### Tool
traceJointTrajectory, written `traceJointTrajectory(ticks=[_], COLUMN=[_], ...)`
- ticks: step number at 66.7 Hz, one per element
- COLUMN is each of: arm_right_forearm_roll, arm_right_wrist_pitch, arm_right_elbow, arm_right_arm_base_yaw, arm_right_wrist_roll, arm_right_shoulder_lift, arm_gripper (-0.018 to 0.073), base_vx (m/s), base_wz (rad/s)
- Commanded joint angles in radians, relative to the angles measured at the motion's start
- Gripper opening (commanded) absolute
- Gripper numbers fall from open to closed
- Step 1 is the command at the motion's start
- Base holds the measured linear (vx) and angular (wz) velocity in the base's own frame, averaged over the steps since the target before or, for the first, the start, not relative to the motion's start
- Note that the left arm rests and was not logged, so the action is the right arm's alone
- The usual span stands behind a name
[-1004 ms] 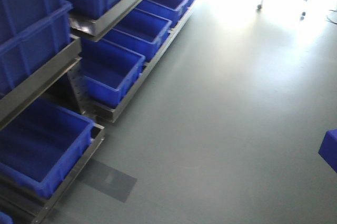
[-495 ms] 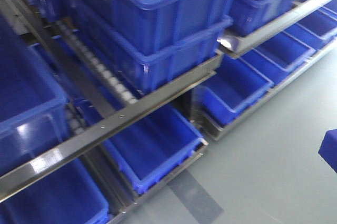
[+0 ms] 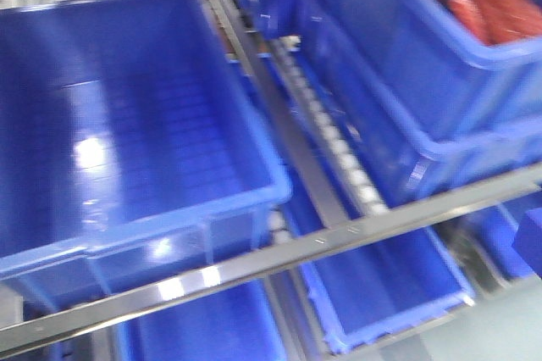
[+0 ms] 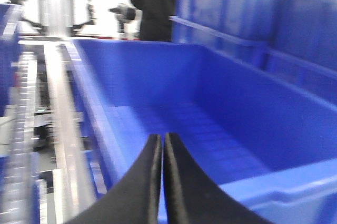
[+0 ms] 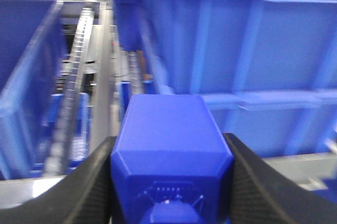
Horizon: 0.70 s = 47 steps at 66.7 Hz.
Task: Pour parts from conveyor to right shelf
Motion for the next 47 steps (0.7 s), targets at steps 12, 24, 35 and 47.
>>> traceJointTrajectory(ticks=[12,24,35,47], arm_right_forearm_roll=[-0.005,-0.005,-0.005,-0.005], arm_right_wrist_pitch=[-0.08,-0.08,-0.08,-0.08], arm_right_elbow=[-0.029,-0.029,-0.029,-0.029], arm_right_arm_base_yaw=[0.001,0.001,0.001,0.001], arm_right_wrist_roll=[-0.01,-0.01,-0.01,-0.01], arm_right_shoulder_lift=[0.01,0.01,0.01,0.01], arm_gripper=[-0.0008,-0.0008,-0.0008,-0.0008], base_vx=[0.13,0.12,0.12,0.14], base_wz=[0.56,0.44,0.3,0.15])
